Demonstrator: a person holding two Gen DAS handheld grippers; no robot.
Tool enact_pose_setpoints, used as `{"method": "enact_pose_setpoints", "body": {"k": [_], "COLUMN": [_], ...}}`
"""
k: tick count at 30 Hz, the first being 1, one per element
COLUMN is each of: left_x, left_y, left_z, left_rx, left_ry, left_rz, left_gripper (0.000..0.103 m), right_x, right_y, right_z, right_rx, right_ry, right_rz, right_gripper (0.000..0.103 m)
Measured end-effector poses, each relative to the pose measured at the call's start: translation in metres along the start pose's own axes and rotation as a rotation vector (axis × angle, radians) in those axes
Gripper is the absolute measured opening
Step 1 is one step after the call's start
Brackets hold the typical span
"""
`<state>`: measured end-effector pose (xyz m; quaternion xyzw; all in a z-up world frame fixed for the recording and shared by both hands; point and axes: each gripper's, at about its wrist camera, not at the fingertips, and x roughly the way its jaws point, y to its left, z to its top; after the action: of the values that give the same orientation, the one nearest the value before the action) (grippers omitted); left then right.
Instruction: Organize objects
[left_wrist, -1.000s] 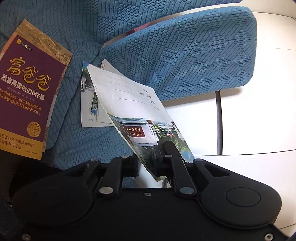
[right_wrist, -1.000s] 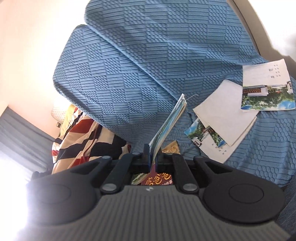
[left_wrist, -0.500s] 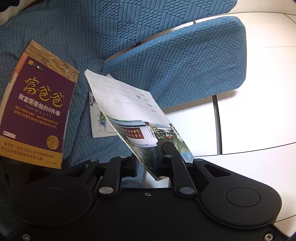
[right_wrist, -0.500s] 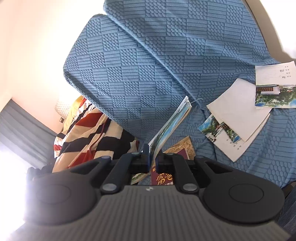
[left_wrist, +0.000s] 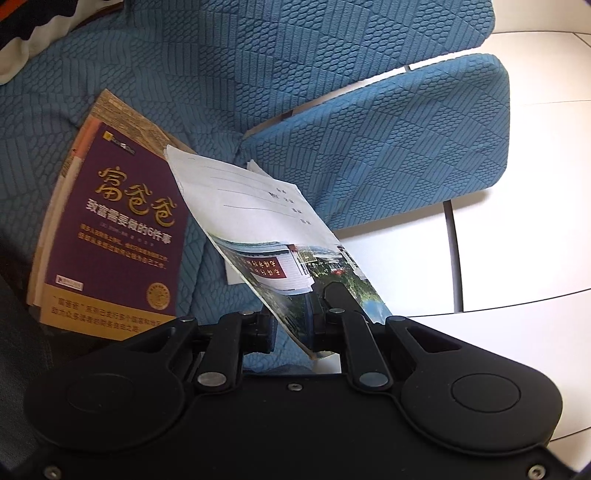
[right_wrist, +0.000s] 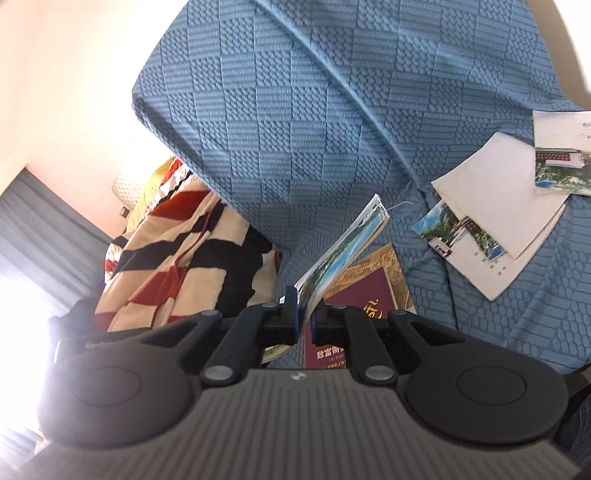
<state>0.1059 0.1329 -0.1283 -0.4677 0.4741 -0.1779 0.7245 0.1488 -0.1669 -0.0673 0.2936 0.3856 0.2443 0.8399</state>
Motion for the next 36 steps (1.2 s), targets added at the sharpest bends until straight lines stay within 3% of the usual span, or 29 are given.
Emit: {"method": "enact_pose_setpoints", "body": {"k": [21,36], "left_x": [0.021,0.028], "left_y": [0.07,0.103], "left_z": [0.012,0.004], "left_rx": [-0.04,-0.084], "left_ry": [-0.001,-0.039], "left_rz": [0.111,0.22], "left_gripper": [0.016,0.014], "right_x": [0.058,0.078], "right_y": [-0.005,-0.025], "right_z": [-0.038,-0.066], "right_rx": [-0.1,-0.076], "right_ry": [0.085,0.222], "right_rz": [-0.097,-0.145], "right_gripper": [0.012,0.014]}}
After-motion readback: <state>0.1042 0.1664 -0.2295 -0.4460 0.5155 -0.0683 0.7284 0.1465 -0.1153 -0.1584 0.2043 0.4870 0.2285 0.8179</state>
